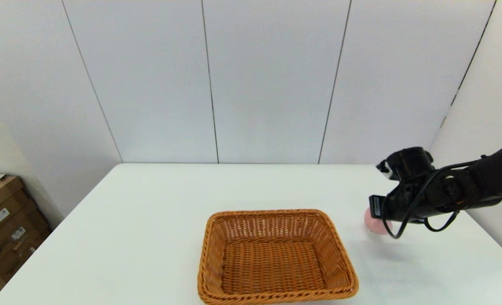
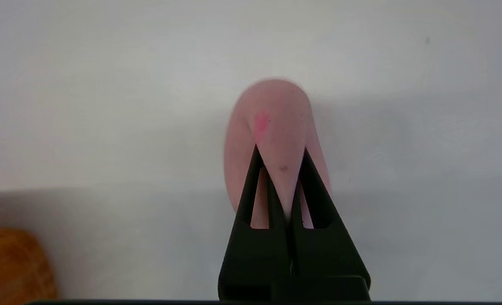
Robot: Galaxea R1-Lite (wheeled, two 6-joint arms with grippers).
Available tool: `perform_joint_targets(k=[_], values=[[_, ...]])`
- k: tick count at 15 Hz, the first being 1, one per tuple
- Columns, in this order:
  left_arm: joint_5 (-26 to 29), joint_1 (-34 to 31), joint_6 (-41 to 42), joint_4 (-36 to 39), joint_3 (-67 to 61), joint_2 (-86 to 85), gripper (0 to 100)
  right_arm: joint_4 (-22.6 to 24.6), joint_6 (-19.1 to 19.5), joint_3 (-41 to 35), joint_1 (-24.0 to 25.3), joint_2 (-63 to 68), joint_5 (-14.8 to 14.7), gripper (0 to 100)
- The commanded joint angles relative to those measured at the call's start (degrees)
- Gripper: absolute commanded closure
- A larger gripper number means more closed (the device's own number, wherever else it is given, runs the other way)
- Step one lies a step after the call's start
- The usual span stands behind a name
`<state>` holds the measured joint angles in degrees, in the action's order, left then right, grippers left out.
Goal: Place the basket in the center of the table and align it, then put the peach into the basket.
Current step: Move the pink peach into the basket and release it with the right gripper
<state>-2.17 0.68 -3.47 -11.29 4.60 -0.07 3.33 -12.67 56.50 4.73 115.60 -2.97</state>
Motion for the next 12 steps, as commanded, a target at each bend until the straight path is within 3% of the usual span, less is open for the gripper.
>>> perform_joint_targets(k=[1,4,9,12], values=[[0.0,0.0,0.0,0.0,0.1,0.0,0,-4.2,-1.4,-1.3,3.5,-16.6,3.2,100],[0.0,0.0,0.0,-0.1,0.1,0.0,0,-10.2,-3.1,-0.3,10.1,-24.7,8.1,100],[0.0,0.0,0.0,-0.1,0.1,0.0,0,-13.8,-7.2,0.6,26.0,-23.3,8.2,100],[0.0,0.0,0.0,-0.1,0.1,0.0,0,-13.2,-7.1,1.9,31.3,-15.4,7.5,100]])
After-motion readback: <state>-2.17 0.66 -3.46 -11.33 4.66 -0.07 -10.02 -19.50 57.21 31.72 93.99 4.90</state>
